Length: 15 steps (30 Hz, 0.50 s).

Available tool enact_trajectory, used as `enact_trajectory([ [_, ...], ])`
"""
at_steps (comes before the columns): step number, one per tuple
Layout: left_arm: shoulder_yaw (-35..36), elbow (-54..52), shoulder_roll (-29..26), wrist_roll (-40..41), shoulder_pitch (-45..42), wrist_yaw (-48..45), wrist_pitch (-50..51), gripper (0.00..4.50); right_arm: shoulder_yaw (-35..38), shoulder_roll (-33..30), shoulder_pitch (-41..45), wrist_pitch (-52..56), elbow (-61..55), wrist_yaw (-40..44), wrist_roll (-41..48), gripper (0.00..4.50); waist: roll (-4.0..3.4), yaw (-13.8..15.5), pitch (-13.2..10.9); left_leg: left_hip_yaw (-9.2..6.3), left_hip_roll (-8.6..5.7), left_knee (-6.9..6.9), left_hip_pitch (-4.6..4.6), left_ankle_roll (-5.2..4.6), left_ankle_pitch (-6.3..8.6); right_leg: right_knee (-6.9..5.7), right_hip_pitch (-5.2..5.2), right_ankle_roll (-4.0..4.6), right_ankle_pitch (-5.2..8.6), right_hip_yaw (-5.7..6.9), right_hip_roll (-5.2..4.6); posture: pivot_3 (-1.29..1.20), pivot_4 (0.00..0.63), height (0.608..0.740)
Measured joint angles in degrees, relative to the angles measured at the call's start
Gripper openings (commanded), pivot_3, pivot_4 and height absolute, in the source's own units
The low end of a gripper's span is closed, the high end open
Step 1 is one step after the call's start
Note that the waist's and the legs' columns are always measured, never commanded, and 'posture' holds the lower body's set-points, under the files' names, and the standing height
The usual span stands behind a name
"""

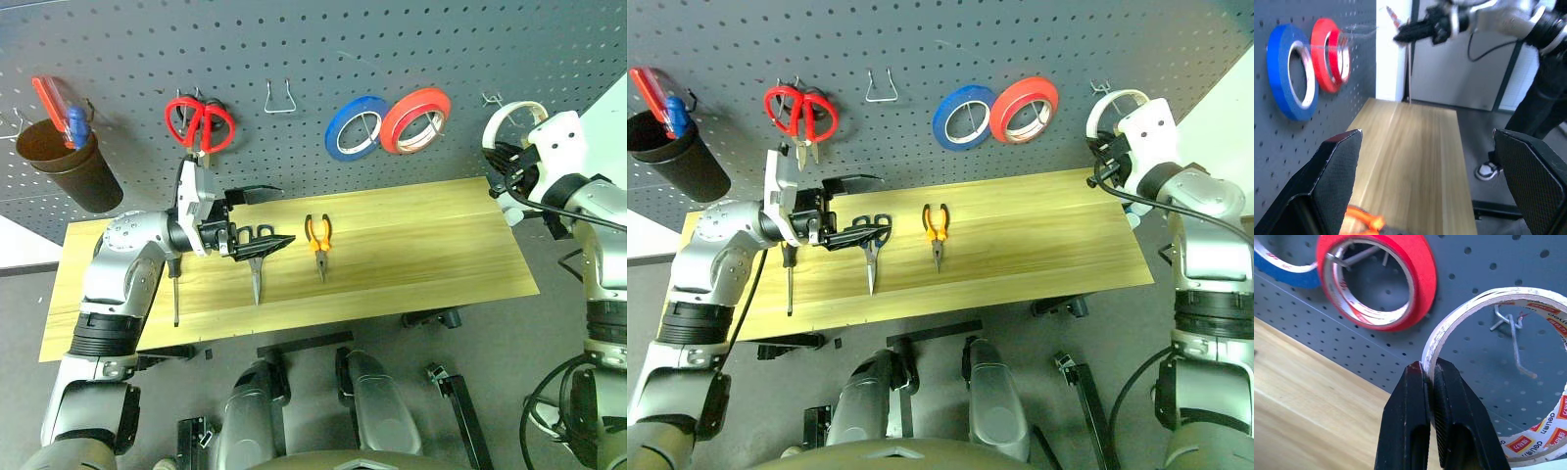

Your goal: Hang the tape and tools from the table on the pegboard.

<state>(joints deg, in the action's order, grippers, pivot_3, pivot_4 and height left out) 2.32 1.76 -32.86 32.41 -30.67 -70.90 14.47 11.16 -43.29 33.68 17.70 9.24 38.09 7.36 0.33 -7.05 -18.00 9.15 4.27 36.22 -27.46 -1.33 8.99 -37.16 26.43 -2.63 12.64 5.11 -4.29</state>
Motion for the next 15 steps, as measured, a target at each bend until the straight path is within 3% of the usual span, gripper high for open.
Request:
enact_trajectory([
  [4, 0.28, -0.09, -0.69, 0.0, -0.57, -0.05, 0.1, 4.5, -2.93, 1.19, 3.69, -3.6, 6.95, -0.85, -1.87, 0.01, -0.01, -0.2, 0.2, 0.01, -0.12, 0.03, 0.02, 0.04, -0.04, -0.06, -0.01, -0.03, 0.01, -0.01, 0.0, -0.18, 0.152, 0.73],
  [13, 0.75, -0.68, -0.64, -0.67, -0.41, 1.76, -0.26, 4.5, -6.61, 5.8, 19.96, -18.88, 38.49, -5.22, -6.85, 0.01, 0.04, -0.26, 2.31, 0.11, -0.38, 0.05, 0.04, 0.04, -0.05, -0.13, -0.12, -0.24, 0.09, 0.0, -0.17, -0.13, 0.123, 0.73],
  [15, 0.78, -0.93, -0.54, -0.82, -0.2, 2.61, -0.35, 4.5, -7.06, 6.52, 23.37, -21.6, 44.32, -6.93, -7.93, 0.61, 0.05, -0.23, 2.58, 0.09, -0.42, 0.04, 0.04, 0.03, -0.05, -0.16, -0.13, -0.27, 0.11, -0.01, -0.2, -0.13, 0.123, 0.73],
])
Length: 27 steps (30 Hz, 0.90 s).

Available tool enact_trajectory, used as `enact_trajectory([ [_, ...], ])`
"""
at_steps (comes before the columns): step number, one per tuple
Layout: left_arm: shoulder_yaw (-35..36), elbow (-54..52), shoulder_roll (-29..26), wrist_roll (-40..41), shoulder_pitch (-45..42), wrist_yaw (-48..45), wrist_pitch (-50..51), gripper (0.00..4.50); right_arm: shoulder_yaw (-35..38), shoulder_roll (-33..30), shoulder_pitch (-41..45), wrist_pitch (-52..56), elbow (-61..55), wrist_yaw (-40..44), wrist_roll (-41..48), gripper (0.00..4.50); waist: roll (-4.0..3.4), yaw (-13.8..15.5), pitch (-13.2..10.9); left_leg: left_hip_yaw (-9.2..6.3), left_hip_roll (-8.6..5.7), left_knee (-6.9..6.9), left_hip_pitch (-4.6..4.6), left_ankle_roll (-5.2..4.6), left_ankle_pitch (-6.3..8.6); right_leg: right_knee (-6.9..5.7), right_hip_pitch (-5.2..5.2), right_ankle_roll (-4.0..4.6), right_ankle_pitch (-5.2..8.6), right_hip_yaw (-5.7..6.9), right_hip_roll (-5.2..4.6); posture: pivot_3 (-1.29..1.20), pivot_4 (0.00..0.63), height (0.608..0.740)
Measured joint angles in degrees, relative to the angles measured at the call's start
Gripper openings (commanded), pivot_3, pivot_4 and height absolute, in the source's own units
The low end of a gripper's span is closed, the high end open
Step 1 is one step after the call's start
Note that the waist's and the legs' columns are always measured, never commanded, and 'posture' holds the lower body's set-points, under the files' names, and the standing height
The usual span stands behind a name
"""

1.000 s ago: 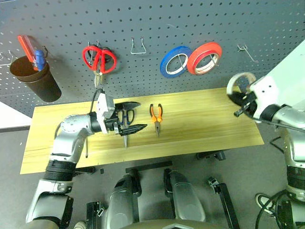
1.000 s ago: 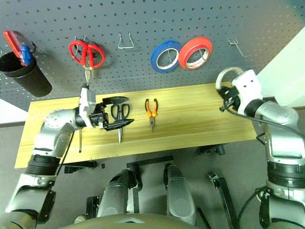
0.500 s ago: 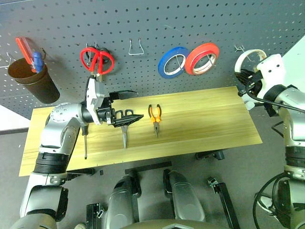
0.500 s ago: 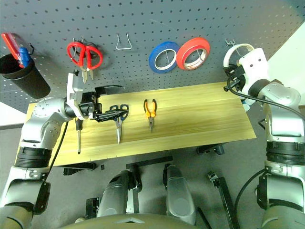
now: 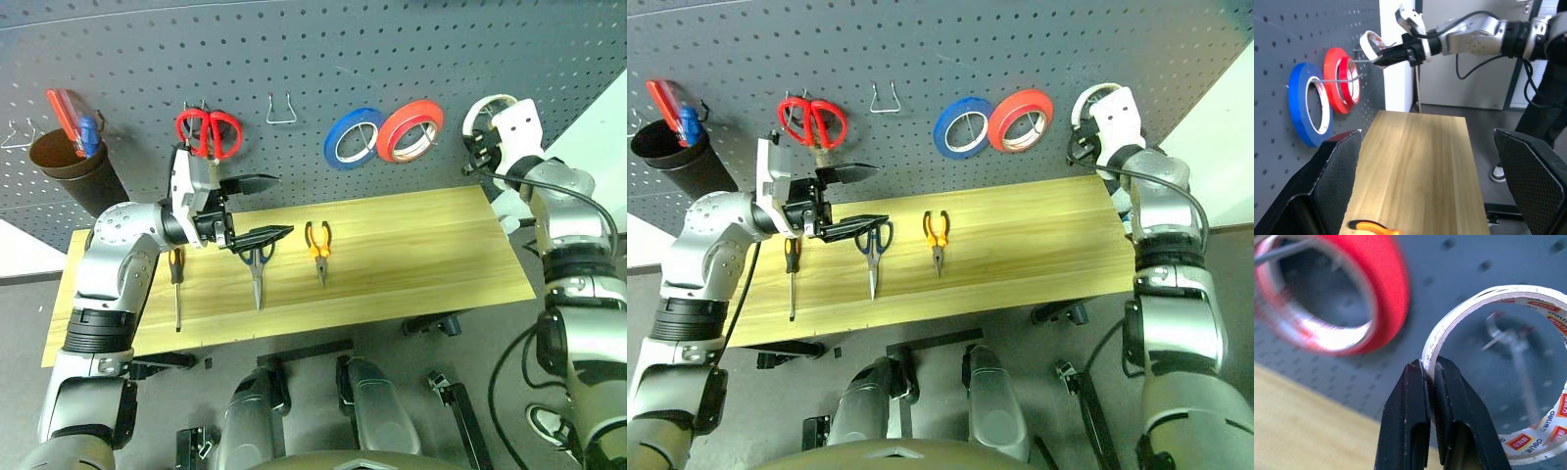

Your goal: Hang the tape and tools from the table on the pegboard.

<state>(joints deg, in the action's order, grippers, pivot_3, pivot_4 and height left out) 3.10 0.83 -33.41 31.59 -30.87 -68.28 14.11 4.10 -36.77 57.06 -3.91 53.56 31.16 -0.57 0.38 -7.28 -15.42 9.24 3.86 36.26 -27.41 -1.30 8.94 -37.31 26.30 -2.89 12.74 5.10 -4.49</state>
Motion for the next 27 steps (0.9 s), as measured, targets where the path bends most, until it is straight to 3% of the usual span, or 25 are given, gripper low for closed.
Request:
enact_trajectory([
  [5, 0.12, -1.58, -0.06, -0.13, 2.7, 1.29, -0.11, 4.5, -1.81, 1.07, 3.08, -5.15, 7.66, -0.83, -2.36, 2.2, -0.01, 0.24, 0.79, -0.01, 0.0, 0.01, 0.02, 0.0, 0.0, -0.06, -0.02, -0.01, 0.01, 0.0, -0.01, -0.11, 0.111, 0.73],
  [12, 0.22, -1.67, 0.07, -0.39, 3.35, 2.49, -1.21, 4.5, -1.85, 0.54, 2.56, -4.54, 5.87, 6.58, -1.23, 4.48, -0.07, 0.45, 1.49, -0.02, -0.02, 0.13, 0.04, -0.01, 0.0, -0.18, -0.07, -0.05, 0.0, 0.0, -0.04, -0.11, 0.099, 0.73],
  [17, 0.24, -1.68, -0.17, -0.56, 4.24, 2.25, -1.22, 4.5, -1.85, -5.59, -5.36, 3.77, -8.54, 16.22, 0.69, 4.48, -0.07, 1.54, 2.46, -0.03, -0.01, 0.14, 0.05, -0.05, 0.03, -0.18, -0.08, -0.07, 0.02, 0.0, -0.05, -0.12, 0.103, 0.73],
  [27, -0.98, 0.11, -1.06, -2.18, 11.19, -2.75, -1.75, 4.5, -1.64, -10.47, -21.4, 26.25, -30.78, 25.48, 6.1, 4.48, -0.31, 1.7, 4.0, -0.17, 0.03, 0.32, 0.1, -0.29, 0.22, -0.2, -0.13, -0.04, 0.02, 0.0, -0.14, -0.18, 0.095, 0.73],
])
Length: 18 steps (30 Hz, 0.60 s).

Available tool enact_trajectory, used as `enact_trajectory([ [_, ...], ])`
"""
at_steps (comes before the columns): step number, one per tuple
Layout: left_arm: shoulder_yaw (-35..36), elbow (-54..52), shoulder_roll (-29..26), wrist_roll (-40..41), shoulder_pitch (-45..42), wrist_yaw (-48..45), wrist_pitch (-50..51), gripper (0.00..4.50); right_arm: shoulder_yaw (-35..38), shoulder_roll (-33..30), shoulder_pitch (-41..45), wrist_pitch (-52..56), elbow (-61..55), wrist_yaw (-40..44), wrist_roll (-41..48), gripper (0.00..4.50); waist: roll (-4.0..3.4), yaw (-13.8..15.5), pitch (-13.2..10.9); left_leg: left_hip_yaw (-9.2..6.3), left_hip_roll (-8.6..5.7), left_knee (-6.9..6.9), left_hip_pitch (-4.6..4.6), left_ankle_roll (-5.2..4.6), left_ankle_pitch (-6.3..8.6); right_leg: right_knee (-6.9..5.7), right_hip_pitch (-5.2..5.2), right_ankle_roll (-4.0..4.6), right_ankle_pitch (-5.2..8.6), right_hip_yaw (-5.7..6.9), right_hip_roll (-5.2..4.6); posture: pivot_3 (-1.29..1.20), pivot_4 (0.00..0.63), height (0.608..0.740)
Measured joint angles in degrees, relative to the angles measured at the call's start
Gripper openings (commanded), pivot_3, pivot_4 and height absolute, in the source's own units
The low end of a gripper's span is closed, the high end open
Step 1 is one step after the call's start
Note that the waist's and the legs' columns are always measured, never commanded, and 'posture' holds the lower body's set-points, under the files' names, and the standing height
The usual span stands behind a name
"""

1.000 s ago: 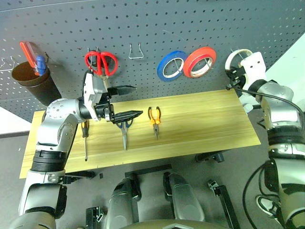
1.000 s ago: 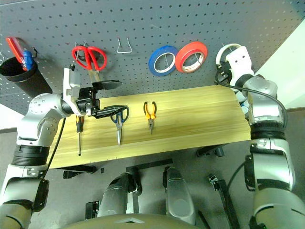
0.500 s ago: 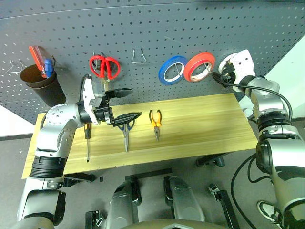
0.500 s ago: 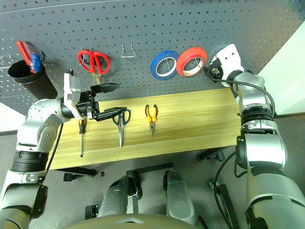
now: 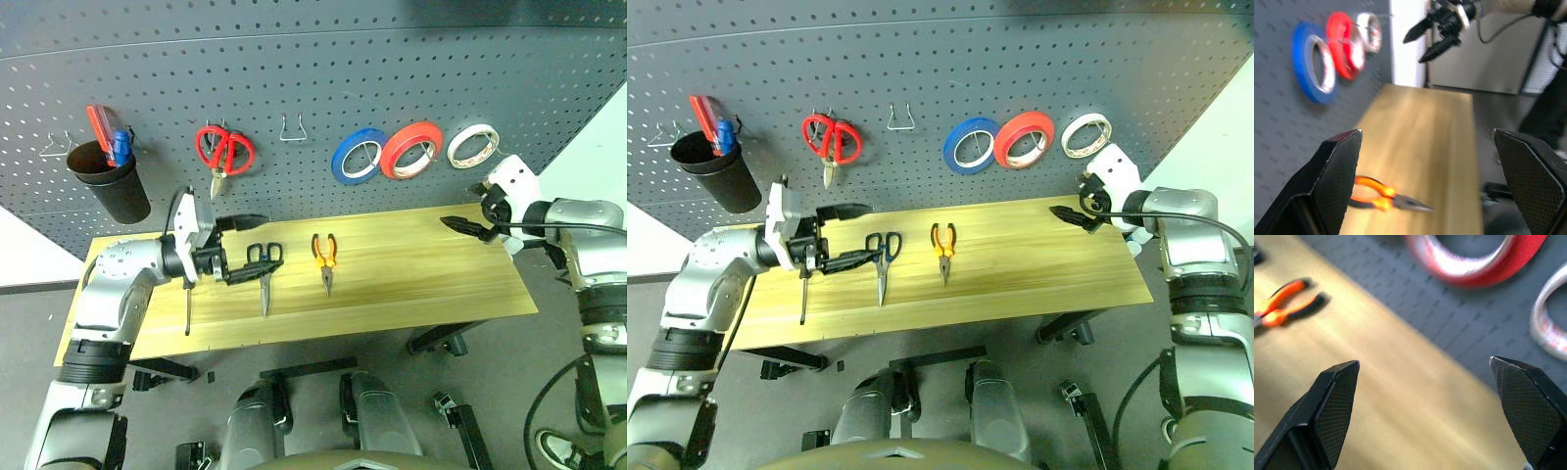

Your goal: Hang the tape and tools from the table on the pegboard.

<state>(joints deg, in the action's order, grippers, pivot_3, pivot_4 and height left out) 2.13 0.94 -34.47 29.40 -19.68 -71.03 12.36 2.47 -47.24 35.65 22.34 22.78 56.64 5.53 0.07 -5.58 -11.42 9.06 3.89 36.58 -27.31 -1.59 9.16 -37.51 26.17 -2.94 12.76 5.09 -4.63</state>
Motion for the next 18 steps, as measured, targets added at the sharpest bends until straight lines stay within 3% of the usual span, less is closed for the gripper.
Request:
enact_trajectory([
  [7, -0.98, 2.77, 0.03, -5.32, 1.26, 4.79, -1.47, 4.5, -3.09, 4.09, -3.44, 21.69, -14.03, -3.49, 3.85, 4.48, 0.08, -0.35, 1.8, -0.03, 0.02, 0.02, -0.02, -0.36, 0.26, 0.0, 0.01, 0.01, 0.02, 0.01, -0.02, -0.21, 0.106, 0.73],
  [12, -2.13, 5.5, -0.96, -9.53, 2.13, 9.16, 1.05, 4.5, -7.44, 16.06, -1.28, 30.2, -12.84, -12.23, 3.09, 4.48, 0.21, -0.6, 2.03, -0.04, 0.07, -0.01, -0.04, -0.37, 0.27, -0.03, 0.06, 0.02, 0.03, 0.01, -0.05, -0.2, 0.137, 0.73],
  [18, -2.74, 9.41, -2.09, -13.09, 2.11, 12.32, 1.83, 4.5, -7.65, 23.08, 7.47, 36.62, -8.53, -18.51, 3.69, 4.48, 0.21, -0.11, 1.98, -0.05, 0.1, -0.01, -0.05, -0.43, 0.3, -0.04, 0.08, 0.2, 0.13, 0.0, -0.17, -0.18, 0.205, 0.73],
])
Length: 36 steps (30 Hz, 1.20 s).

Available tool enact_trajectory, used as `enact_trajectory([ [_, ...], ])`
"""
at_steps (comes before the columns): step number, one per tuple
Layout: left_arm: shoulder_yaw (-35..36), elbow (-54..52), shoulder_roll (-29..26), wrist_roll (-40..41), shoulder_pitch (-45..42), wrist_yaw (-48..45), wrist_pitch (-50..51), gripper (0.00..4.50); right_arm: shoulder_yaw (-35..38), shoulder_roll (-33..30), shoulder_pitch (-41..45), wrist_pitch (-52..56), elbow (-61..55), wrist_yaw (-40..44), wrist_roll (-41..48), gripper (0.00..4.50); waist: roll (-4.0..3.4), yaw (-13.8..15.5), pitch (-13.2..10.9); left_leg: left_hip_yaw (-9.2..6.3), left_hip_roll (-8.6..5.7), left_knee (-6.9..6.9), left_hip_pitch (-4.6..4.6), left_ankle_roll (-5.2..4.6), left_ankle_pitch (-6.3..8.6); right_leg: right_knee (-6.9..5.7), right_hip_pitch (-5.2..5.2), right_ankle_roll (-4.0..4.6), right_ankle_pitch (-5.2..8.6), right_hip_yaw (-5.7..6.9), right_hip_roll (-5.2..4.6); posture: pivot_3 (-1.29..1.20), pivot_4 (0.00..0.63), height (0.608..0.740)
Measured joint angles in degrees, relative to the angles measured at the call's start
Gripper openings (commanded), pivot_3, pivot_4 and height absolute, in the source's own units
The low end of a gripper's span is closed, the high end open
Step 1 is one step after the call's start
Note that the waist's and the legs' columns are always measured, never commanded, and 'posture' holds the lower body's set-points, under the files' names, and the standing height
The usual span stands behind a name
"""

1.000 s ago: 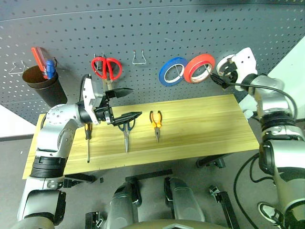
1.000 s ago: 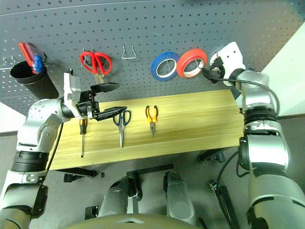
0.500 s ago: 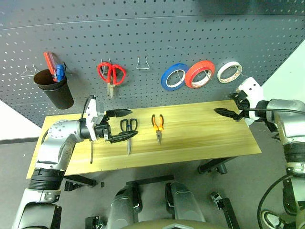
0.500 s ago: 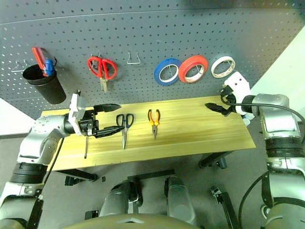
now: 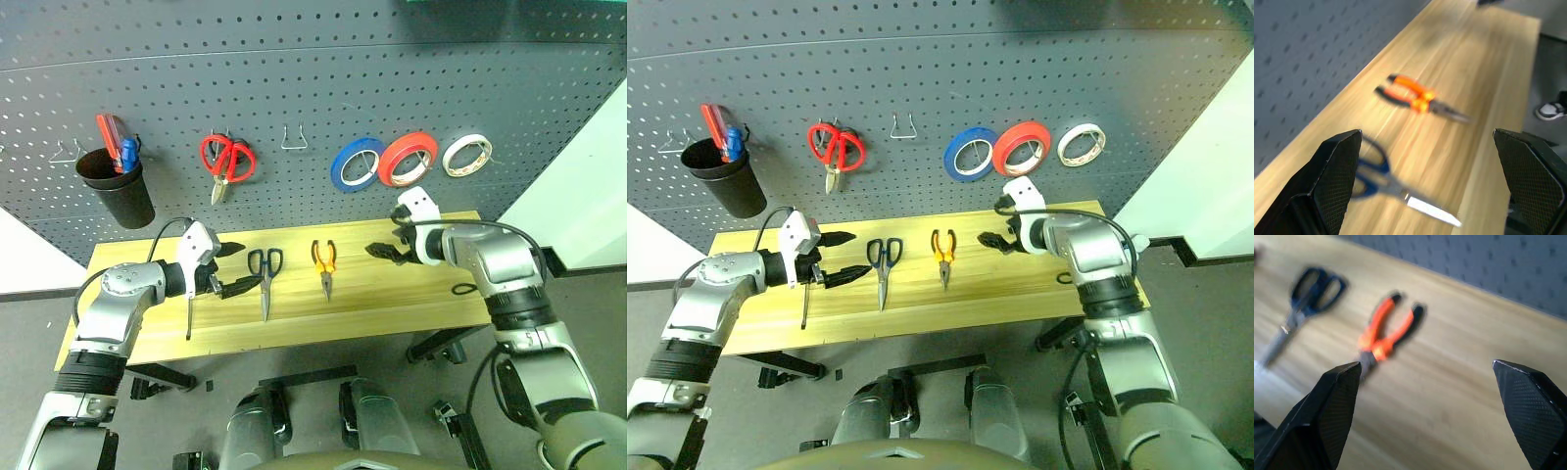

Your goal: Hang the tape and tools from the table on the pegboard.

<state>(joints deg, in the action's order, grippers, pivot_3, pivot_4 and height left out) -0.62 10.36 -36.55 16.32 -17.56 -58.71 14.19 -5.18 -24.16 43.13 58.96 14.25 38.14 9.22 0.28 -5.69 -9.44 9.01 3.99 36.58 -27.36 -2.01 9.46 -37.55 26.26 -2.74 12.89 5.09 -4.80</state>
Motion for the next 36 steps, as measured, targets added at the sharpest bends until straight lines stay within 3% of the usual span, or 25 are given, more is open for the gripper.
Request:
enact_trajectory([
  [7, 0.05, 3.45, -0.13, -1.99, 0.07, 1.49, -2.36, 4.5, -0.04, 6.75, 7.25, 7.07, 11.42, -4.67, 0.38, 4.48, -0.05, 0.13, -1.11, -0.01, -0.05, -0.04, 0.02, -0.05, 0.02, 0.0, 0.02, 0.15, 0.07, -0.01, -0.29, -0.13, 0.283, 0.73],
  [13, 0.28, 4.82, 0.05, -2.29, 0.09, 2.38, -3.41, 4.5, -0.04, 12.03, 10.46, 5.3, 19.32, -9.78, -0.44, 4.48, -0.05, 0.3, -3.98, -0.05, -0.08, -0.01, 0.0, -0.06, 0.01, -0.01, 0.02, 0.2, 0.09, -0.07, -0.39, -0.09, 0.361, 0.73],
  [21, 1.44, -2.35, 1.27, -0.53, 2.26, 5.31, 2.69, 4.5, 3.43, 17.26, 14.71, 0.01, 28.93, -16.96, -1.2, 4.48, -0.02, 0.33, -8.86, -0.04, -0.12, -0.04, -0.04, -0.08, -0.03, -0.03, 0.08, 0.17, 0.08, -0.09, -0.48, -0.04, 0.442, 0.73],
  [27, 1.95, -7.96, 2.04, 0.51, 5.07, 8.21, 5.98, 4.5, 6.27, 19.22, 18.22, -6.28, 35.96, -20.89, -1.2, 4.48, -0.04, 0.42, -11.47, 0.04, -0.14, -0.1, -0.04, -0.09, -0.06, -0.04, 0.12, 0.07, 0.04, -0.09, -0.47, -0.01, 0.452, 0.73],
  [36, 2.28, -12.16, 3.21, 2.47, 6.34, 10.49, 9.5, 4.5, 7.94, 20.95, 22.32, -10.73, 42.37, -22.41, -1.6, 4.48, 0.01, 1.7, -12.14, 0.12, -0.15, -0.5, -0.03, 0.09, -0.17, -0.03, 0.34, -0.13, 0.02, -0.07, -0.41, -0.01, 0.443, 0.73],
])
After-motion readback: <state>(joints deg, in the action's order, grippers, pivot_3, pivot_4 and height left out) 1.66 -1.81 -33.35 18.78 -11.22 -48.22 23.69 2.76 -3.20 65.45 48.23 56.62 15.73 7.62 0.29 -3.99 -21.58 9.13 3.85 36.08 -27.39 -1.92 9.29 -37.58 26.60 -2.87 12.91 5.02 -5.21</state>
